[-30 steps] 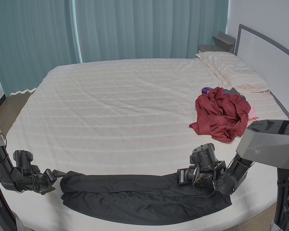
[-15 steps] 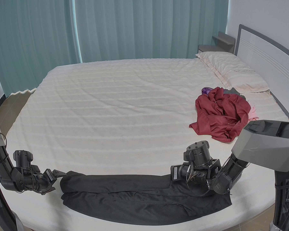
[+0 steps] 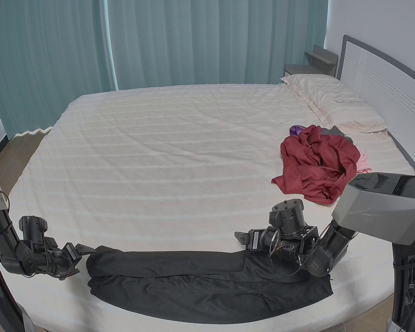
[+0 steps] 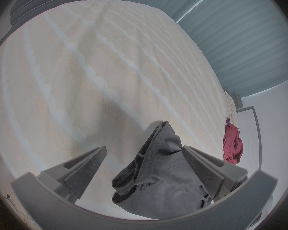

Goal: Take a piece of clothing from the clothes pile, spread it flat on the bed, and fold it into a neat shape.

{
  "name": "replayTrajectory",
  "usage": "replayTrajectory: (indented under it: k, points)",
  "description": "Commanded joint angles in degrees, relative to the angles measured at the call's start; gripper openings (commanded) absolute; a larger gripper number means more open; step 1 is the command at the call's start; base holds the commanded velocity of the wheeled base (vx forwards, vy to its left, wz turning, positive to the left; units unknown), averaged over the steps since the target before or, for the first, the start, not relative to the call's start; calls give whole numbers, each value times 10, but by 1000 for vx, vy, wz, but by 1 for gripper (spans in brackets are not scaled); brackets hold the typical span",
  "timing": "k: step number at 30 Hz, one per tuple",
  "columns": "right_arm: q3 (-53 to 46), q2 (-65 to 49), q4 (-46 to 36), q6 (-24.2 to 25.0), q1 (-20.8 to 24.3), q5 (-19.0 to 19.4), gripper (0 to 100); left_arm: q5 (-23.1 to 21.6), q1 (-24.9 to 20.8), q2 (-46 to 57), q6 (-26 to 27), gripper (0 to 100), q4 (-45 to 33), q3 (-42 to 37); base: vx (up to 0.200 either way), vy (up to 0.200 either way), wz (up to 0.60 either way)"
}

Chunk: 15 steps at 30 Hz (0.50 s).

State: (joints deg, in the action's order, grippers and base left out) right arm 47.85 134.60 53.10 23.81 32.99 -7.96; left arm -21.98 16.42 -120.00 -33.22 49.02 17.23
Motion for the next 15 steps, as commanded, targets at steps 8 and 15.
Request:
replayTrajectory:
  k: [8, 15]
  points:
    - [-58, -50, 31, 244, -7, -35, 100, 0, 0, 0, 0, 100, 0, 0, 0, 0, 0]
    - [-123, -64, 69, 291, 1, -18, 100, 0, 0, 0, -1, 100, 0, 0, 0, 0, 0]
